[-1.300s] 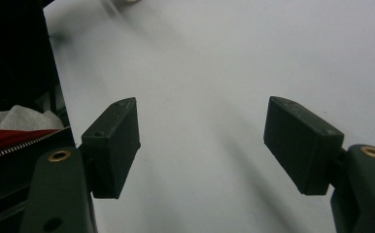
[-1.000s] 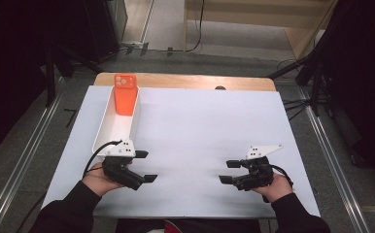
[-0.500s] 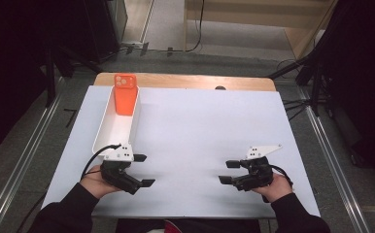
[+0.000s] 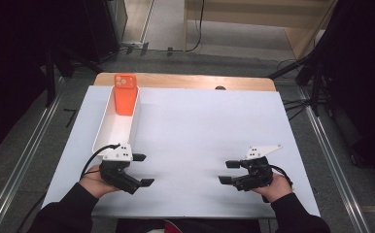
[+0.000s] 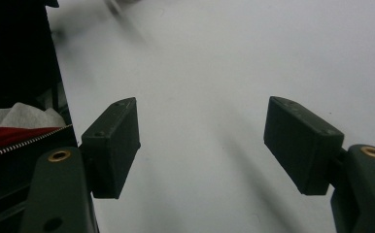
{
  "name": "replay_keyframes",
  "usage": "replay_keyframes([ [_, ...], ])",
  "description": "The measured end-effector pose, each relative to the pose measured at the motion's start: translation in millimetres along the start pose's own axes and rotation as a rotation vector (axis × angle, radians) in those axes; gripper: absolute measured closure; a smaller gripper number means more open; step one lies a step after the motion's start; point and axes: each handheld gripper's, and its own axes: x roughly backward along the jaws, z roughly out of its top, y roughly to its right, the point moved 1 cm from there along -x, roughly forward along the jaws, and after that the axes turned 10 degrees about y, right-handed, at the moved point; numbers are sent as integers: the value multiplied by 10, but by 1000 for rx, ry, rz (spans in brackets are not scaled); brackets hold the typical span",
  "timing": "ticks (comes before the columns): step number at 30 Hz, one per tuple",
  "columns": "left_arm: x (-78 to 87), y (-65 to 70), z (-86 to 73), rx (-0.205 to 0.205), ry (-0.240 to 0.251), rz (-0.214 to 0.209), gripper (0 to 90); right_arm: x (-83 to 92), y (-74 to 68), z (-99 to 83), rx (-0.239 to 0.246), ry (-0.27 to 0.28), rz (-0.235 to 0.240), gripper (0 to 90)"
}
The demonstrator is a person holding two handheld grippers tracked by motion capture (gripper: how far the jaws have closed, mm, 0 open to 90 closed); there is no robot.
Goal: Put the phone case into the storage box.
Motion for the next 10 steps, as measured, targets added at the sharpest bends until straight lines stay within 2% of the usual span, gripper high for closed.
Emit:
replay_keyframes([
  [10, 18, 0, 0, 0, 5, 3, 133, -4, -3, 0, 5, -1, 5, 280],
])
